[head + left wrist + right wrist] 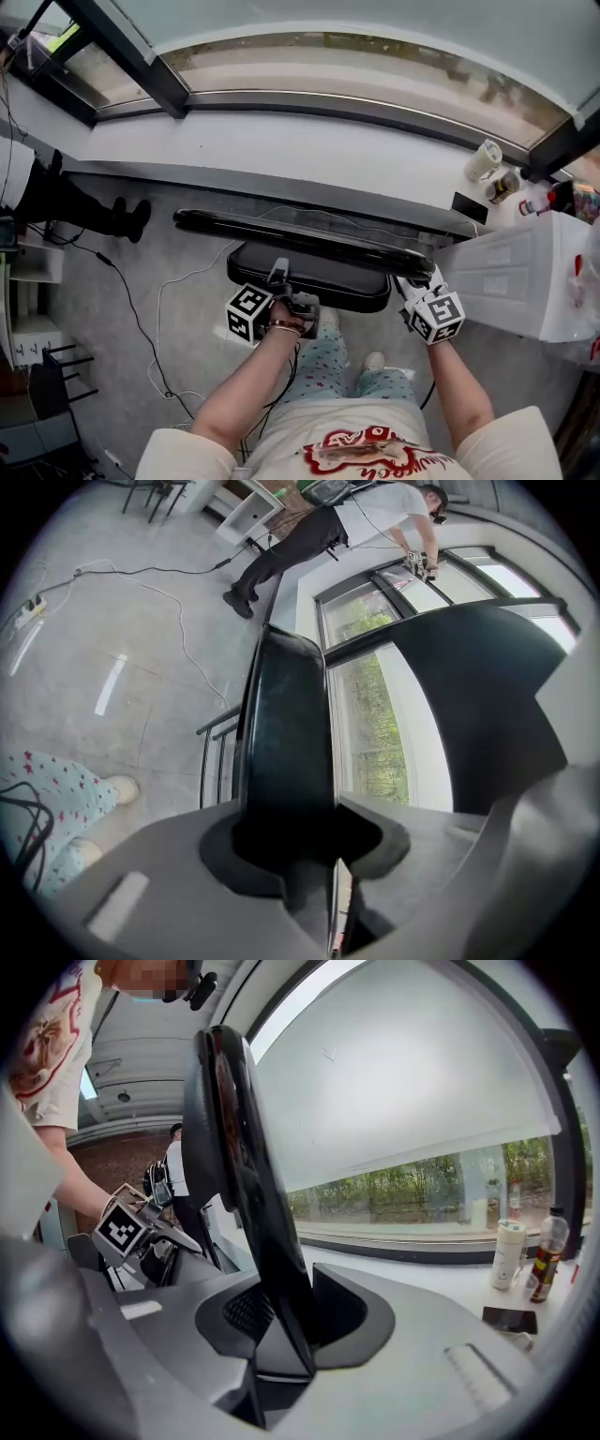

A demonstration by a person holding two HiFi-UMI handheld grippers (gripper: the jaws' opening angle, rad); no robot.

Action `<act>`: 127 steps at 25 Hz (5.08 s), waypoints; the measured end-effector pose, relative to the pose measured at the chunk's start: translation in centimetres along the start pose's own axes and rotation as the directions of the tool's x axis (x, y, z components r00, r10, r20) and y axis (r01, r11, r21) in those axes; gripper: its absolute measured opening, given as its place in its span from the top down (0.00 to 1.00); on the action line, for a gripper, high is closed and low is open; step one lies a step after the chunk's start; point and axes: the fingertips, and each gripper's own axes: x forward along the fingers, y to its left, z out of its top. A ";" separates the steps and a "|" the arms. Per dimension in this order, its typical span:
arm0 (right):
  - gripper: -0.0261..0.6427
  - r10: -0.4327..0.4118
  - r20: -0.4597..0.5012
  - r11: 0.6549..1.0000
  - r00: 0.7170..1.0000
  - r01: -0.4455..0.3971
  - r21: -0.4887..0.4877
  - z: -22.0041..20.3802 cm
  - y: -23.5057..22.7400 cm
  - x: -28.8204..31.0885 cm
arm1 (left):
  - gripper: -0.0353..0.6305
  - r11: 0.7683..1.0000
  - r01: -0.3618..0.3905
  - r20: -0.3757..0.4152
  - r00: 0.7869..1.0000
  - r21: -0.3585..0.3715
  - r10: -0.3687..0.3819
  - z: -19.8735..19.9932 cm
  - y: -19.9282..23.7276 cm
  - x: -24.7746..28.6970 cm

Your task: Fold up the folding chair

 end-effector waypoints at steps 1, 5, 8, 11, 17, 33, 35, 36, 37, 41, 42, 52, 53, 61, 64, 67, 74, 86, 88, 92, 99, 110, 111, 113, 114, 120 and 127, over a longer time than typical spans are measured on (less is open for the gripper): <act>0.80 -0.006 -0.001 1.000 1.000 0.006 0.005 0.2 -0.1 0.1 | 0.73 1.000 -0.009 -0.002 1.000 0.000 0.009 0.0 -0.5 0.3; 0.79 -0.032 -0.011 0.999 0.999 0.032 0.013 0.7 -0.5 0.7 | 0.73 0.999 -0.043 0.000 0.999 -0.009 0.043 0.2 -2.1 1.6; 0.80 -0.068 -0.017 0.998 0.998 0.068 -0.004 1.1 -1.3 1.0 | 0.73 0.998 -0.048 -0.006 0.999 -0.032 0.047 -0.1 -3.4 2.7; 0.81 -0.101 -0.019 0.995 0.995 0.101 -0.004 1.4 -1.7 1.2 | 0.73 0.998 -0.032 -0.010 0.999 -0.056 0.032 -0.2 -4.5 3.3; 0.82 -0.161 -0.009 0.987 0.987 0.162 0.004 2.0 -2.4 1.7 | 0.72 0.995 -0.074 -0.016 0.997 -0.063 0.074 0.0 -5.9 4.8; 0.83 -0.205 -0.030 0.979 0.978 0.205 -0.010 3.3 -4.9 3.3 | 0.71 0.993 -0.084 -0.044 0.996 -0.086 0.081 -0.6 -7.8 7.3; 0.83 -0.220 -0.029 0.976 0.975 0.220 -0.008 3.6 -5.4 3.6 | 0.71 0.992 -0.090 -0.049 0.995 -0.090 0.086 -0.8 -8.3 7.7; 0.83 -0.229 -0.026 0.974 0.973 0.228 -0.008 3.7 -5.6 3.7 | 0.71 0.992 -0.091 -0.049 0.995 -0.092 0.087 -0.8 -8.5 7.9; 0.83 -0.236 -0.023 0.972 0.972 0.235 -0.009 3.9 -5.8 3.9 | 0.71 0.991 -0.088 -0.046 0.995 -0.097 0.084 -0.7 -8.6 8.2; 0.84 -0.245 -0.004 0.970 0.969 0.245 -0.003 4.6 -7.0 4.8 | 0.70 0.990 -0.076 -0.039 0.997 -0.119 0.072 -0.8 -9.5 9.3; 0.84 -0.246 -0.004 0.969 0.969 0.246 0.000 4.7 -7.2 5.0 | 0.70 0.990 -0.078 -0.038 0.997 -0.121 0.074 -0.9 -9.7 9.6; 0.83 -0.249 -0.017 0.968 0.968 0.249 0.019 6.8 -10.4 7.9 | 0.66 0.986 -0.082 -0.003 0.997 -0.148 0.082 -0.7 -12.5 13.2; 0.83 -0.249 -0.022 0.968 0.968 0.249 0.022 7.0 -10.8 8.2 | 0.66 0.985 -0.083 0.000 0.996 -0.148 0.084 -0.8 -12.8 13.6; 0.83 -0.235 -0.065 0.970 0.970 0.238 0.046 8.1 -13.5 10.8 | 0.64 0.984 -0.101 0.020 0.994 -0.148 0.105 -0.9 -14.9 16.7; 0.83 -0.222 -0.082 0.973 0.972 0.226 0.050 8.4 -14.4 11.8 | 0.64 0.985 -0.101 0.034 0.994 -0.141 0.107 -0.9 -15.6 17.7; 0.83 -0.202 -0.098 0.976 0.974 0.208 0.057 8.6 -15.0 12.5 | 0.63 0.987 -0.095 0.046 0.994 -0.129 0.102 -0.9 -16.1 18.5; 0.83 -0.180 -0.111 0.980 0.977 0.188 0.071 9.8 -18.1 15.0 | 0.61 0.986 -0.110 0.070 0.990 -0.122 0.119 -1.2 -18.2 21.9; 0.83 -0.174 -0.146 0.977 0.974 0.189 0.095 10.4 -21.2 18.1 | 0.60 0.990 -0.113 0.066 0.991 -0.085 0.119 -1.4 -20.1 25.6; 0.83 -0.171 -0.148 0.978 0.974 0.186 0.096 10.5 -21.6 18.4 | 0.60 0.989 -0.116 0.070 0.990 -0.090 0.123 -1.5 -20.3 26.0; 0.83 -0.166 -0.144 0.979 0.976 0.181 0.097 10.5 -21.5 18.3 | 0.59 0.991 -0.113 0.045 0.992 -0.070 0.117 -1.6 -20.5 25.9; 0.83 -0.141 -0.105 0.984 0.984 0.151 0.096 10.9 -21.6 18.3 | 0.56 0.997 0.072 -0.084 0.994 0.008 -0.071 -2.0 -21.3 25.5; 0.75 -0.126 -0.064 0.987 0.990 0.131 0.094 11.6 -21.9 18.6 | 0.55 0.962 0.245 -0.173 0.959 0.118 -0.223 -2.4 -23.6 23.9; 0.74 -0.124 -0.061 0.987 0.990 0.129 0.095 11.7 -22.0 18.7 | 0.56 0.958 0.255 -0.181 0.956 0.128 -0.231 -2.3 -23.9 23.7; 0.72 -0.126 -0.056 0.987 0.990 0.131 0.098 11.8 -22.1 18.8 | 0.55 0.953 0.271 -0.189 0.951 0.136 -0.244 -2.2 -24.2 23.4; 0.71 -0.129 -0.056 0.986 0.990 0.134 0.102 11.8 -22.2 18.8 | 0.56 0.951 0.278 -0.191 0.949 0.139 -0.249 -2.2 -24.4 23.2; 0.79 -0.148 -0.110 0.978 0.983 0.162 0.134 11.0 -24.1 19.1 | 0.56 0.945 0.297 -0.201 0.943 0.136 -0.267 -2.4 -24.1 23.2; 0.79 -0.014 -0.139 0.996 0.990 0.026 0.089 11.8 -21.6 18.1 | 0.56 0.948 0.296 -0.220 0.939 0.117 -0.266 -3.0 -24.9 24.3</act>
